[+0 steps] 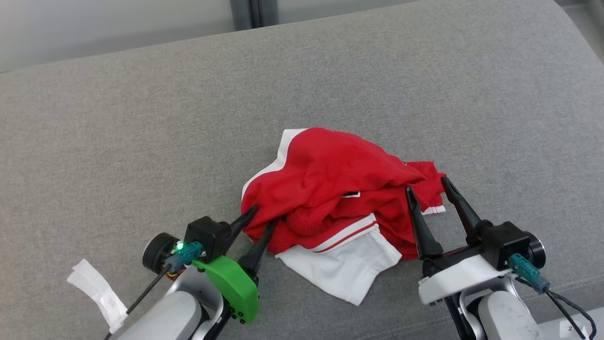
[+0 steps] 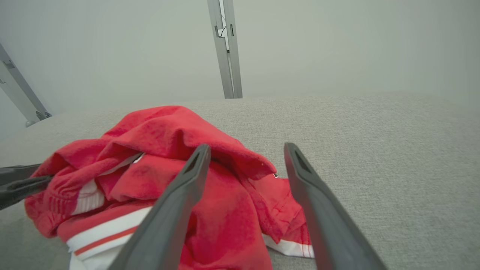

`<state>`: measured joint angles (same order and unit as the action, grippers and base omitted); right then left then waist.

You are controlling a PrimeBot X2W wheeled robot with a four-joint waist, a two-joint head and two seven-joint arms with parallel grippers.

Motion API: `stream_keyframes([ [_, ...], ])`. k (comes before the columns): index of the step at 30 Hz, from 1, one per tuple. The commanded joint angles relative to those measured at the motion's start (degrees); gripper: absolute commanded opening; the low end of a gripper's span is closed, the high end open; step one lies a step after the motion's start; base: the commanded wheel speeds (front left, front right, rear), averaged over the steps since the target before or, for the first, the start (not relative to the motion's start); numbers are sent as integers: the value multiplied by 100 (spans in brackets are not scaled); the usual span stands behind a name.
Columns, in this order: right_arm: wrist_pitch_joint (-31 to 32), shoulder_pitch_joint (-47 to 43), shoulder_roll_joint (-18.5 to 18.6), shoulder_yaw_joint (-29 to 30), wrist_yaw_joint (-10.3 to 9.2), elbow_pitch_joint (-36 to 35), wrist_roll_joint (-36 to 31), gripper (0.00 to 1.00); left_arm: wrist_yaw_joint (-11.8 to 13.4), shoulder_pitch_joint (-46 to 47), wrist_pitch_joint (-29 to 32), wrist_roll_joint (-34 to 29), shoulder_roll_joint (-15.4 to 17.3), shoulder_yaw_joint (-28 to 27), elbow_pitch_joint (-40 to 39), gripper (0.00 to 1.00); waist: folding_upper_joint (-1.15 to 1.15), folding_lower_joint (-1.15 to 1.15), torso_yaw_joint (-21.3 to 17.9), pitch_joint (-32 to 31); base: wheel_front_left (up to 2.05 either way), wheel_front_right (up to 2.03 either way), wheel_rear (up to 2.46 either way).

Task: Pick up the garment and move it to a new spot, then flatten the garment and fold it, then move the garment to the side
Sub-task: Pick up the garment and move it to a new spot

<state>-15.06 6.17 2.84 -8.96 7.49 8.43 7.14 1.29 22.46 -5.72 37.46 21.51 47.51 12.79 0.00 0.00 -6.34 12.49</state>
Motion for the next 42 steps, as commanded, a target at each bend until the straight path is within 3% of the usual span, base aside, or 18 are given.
stream_keyframes([
  [1,-18,54,9,-3,1,-9,32,100,24,89,-25,-94,60,4,30,0,0,0,-9,8,0,0,0],
  [9,-18,49,9,13,1,4,76,100,57,336,-314,14,-68,-224,-338,0,0,0,55,-38,0,0,0],
  [15,-18,-76,8,53,1,16,43,100,336,601,-429,56,74,-667,-1526,0,0,0,225,-162,0,0,0],
  [21,-18,-205,8,87,1,41,38,100,823,688,-263,135,651,-1449,-2880,0,0,0,561,-309,0,0,0],
  [27,-18,-270,8,82,1,76,34,100,1363,413,11,425,1622,-2667,-3500,0,0,0,1034,-390,0,0,0],
  [30,-18,-265,10,85,1,97,14,100,1464,217,138,628,2060,-3177,-3324,0,0,0,1274,-407,0,0,0],
  [34,-18,-203,10,33,1,140,-35,100,1344,0,210,937,2430,-3620,-2685,0,0,0,1535,-419,0,0,0],
  [38,-18,-102,13,-53,1,179,-43,100,1008,-54,191,1206,2449,-3686,-1733,0,0,0,1660,-396,0,0,0],
  [42,-18,4,11,-157,1,200,-55,100,642,50,145,1404,2252,-3529,-564,0,0,0,1626,-325,0,0,0],
])
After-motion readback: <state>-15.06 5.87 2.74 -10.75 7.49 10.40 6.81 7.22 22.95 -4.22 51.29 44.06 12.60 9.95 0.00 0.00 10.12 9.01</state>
